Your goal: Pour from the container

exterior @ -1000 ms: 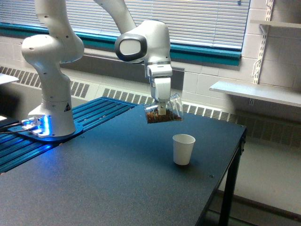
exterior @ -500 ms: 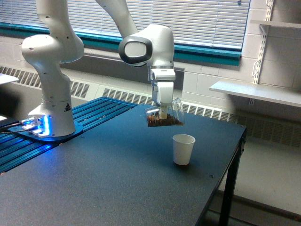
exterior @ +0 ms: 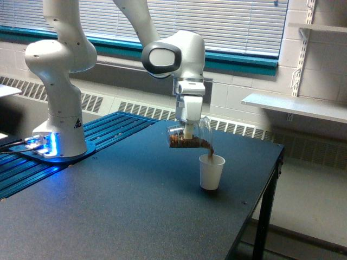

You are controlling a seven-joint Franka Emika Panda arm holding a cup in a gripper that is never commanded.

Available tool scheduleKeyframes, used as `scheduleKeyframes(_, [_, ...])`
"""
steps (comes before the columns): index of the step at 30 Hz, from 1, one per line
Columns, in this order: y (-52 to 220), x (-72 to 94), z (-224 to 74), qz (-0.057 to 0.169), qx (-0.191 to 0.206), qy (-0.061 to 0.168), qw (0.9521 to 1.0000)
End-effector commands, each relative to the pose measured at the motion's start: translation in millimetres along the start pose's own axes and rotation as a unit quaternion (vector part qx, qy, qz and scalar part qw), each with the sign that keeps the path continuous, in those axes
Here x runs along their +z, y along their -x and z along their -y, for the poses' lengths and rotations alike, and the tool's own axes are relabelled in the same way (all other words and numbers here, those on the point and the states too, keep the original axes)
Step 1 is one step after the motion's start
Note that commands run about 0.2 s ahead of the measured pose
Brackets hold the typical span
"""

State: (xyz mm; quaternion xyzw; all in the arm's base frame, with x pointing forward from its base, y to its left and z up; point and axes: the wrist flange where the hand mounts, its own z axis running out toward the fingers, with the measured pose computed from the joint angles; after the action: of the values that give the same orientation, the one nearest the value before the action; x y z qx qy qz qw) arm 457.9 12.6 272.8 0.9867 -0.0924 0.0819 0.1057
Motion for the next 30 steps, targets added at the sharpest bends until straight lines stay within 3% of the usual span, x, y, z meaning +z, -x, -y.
scheduleKeyframes(1, [-5.6, -5.0, 4.3, -0.003, 0.003, 0.011, 0.9999])
scheduleKeyframes(30, [-13.8, -10.6, 4.1, 0.003, -0.033, 0.056, 0.9979])
